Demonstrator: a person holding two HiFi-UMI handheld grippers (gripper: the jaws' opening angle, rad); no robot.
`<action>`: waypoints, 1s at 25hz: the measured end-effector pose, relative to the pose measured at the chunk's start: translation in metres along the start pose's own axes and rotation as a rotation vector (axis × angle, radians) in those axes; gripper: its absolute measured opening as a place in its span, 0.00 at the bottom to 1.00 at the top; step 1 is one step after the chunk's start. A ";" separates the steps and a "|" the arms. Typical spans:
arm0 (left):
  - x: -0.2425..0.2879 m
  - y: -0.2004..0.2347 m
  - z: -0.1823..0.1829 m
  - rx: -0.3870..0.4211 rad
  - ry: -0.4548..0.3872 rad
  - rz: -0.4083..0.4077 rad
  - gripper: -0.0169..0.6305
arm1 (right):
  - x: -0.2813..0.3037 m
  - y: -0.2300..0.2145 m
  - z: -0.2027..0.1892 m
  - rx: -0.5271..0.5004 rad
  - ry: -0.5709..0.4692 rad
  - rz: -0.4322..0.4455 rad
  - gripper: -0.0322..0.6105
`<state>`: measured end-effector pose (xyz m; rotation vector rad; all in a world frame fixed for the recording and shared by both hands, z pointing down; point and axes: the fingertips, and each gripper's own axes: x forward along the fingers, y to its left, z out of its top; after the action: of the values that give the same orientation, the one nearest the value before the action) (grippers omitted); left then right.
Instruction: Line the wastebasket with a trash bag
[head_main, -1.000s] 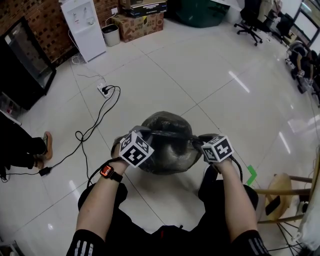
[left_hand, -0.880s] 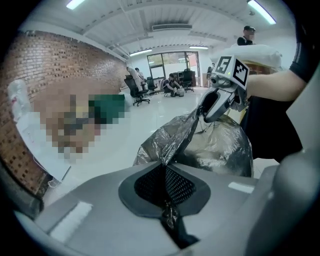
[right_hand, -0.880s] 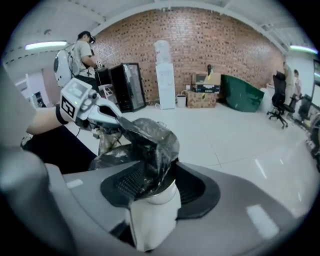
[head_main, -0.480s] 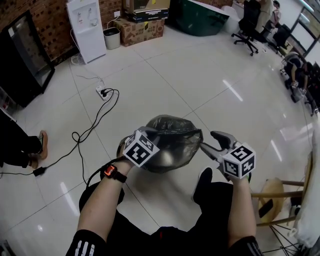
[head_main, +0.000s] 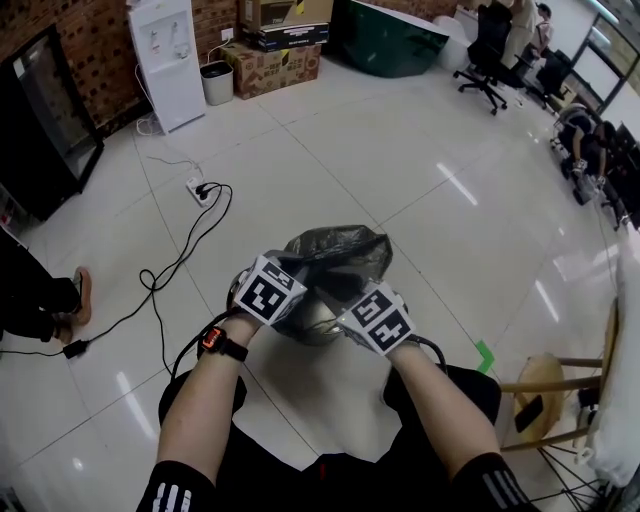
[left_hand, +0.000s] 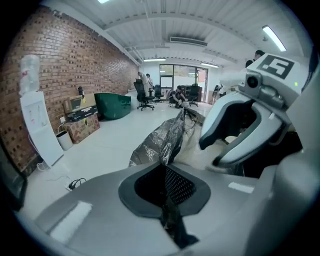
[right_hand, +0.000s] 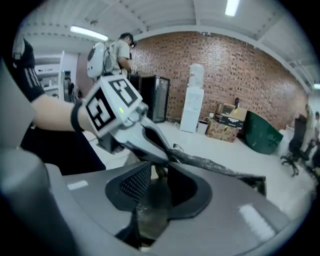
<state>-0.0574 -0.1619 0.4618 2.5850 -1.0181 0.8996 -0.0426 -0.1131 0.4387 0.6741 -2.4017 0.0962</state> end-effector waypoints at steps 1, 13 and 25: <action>0.000 0.003 -0.003 -0.006 0.007 0.005 0.03 | 0.015 -0.006 -0.013 -0.007 0.052 -0.019 0.23; 0.002 0.037 -0.008 -0.019 0.027 0.098 0.03 | 0.076 -0.002 -0.152 0.202 0.409 0.123 0.22; 0.040 0.068 0.011 0.206 0.068 0.219 0.04 | 0.032 0.015 -0.108 0.136 0.289 0.202 0.22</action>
<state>-0.0756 -0.2381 0.4761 2.6205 -1.2692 1.1953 -0.0108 -0.0895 0.5451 0.4411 -2.1892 0.4159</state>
